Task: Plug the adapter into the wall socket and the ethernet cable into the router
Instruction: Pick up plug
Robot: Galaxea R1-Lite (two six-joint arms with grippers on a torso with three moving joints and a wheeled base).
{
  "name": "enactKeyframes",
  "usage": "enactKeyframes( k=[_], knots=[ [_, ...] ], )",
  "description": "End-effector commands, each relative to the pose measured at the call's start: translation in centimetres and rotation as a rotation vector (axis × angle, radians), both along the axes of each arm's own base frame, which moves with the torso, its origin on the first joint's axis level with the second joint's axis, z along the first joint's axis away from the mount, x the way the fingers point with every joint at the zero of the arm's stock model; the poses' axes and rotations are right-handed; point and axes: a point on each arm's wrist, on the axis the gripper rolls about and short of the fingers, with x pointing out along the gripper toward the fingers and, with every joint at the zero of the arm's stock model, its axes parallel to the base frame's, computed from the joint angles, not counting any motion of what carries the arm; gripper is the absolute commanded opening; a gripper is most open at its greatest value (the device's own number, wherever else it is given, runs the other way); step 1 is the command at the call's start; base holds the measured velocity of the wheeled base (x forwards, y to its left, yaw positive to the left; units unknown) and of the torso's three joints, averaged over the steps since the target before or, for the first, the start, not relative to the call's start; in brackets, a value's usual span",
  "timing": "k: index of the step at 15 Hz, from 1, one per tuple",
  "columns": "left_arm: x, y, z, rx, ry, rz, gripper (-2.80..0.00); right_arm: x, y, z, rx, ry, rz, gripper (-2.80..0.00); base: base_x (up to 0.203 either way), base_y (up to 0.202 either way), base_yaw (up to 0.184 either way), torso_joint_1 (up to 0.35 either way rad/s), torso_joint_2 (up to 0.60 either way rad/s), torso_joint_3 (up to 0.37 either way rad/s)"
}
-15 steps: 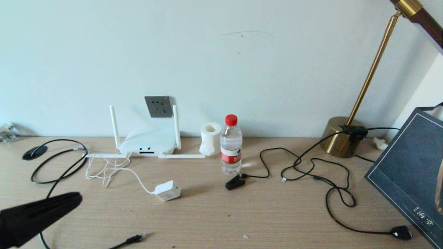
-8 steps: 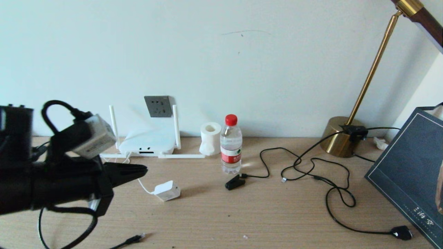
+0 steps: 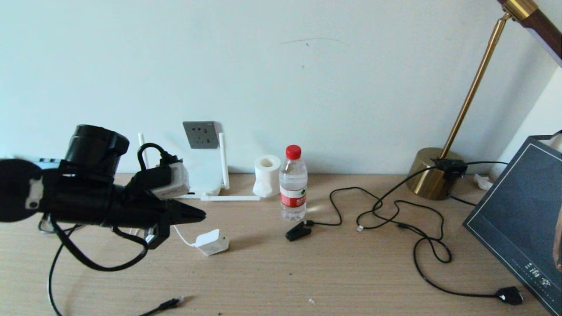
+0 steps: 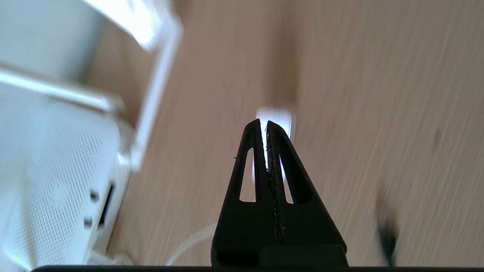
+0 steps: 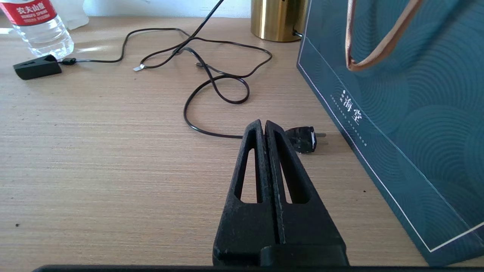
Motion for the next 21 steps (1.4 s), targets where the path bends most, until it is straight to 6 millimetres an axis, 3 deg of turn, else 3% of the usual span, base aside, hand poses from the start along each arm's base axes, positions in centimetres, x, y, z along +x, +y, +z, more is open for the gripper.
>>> enactKeyframes(
  k=[1, 5, 6, 16, 21],
  knots=[
    [1.0, 1.3, -1.0, 0.07, 0.087, -0.035, -2.8, 0.0, 0.0, 0.0, 0.0, -0.001, 0.0, -2.8, 0.0, 0.0, 0.0, 0.0, 0.0, 0.0],
    [2.7, 1.2, -1.2, 0.089, 0.067, -0.067, -2.8, 0.0, 0.0, 0.0, 0.0, -0.001, 0.0, -2.8, 0.0, 0.0, 0.0, 0.0, 0.0, 0.0],
    [3.5, 1.1, -1.1, 0.1, 0.045, -0.086, 0.0, 0.0, 0.0, 0.0, 0.0, 0.0, 0.0, -2.8, 0.0, 0.0, 0.0, 0.0, 0.0, 0.0],
    [4.5, 0.3, -1.9, 0.154, 0.175, -0.185, 0.0, 0.0, 0.0, 0.0, 0.0, 0.0, 0.0, -2.8, 0.0, 0.0, 0.0, 0.0, 0.0, 0.0],
    [4.3, -1.8, -2.4, 0.158, 0.234, -0.222, 0.0, 0.0, 0.0, 0.0, 0.0, 0.0, 0.0, -2.8, 0.0, 0.0, 0.0, 0.0, 0.0, 0.0]
  ],
)
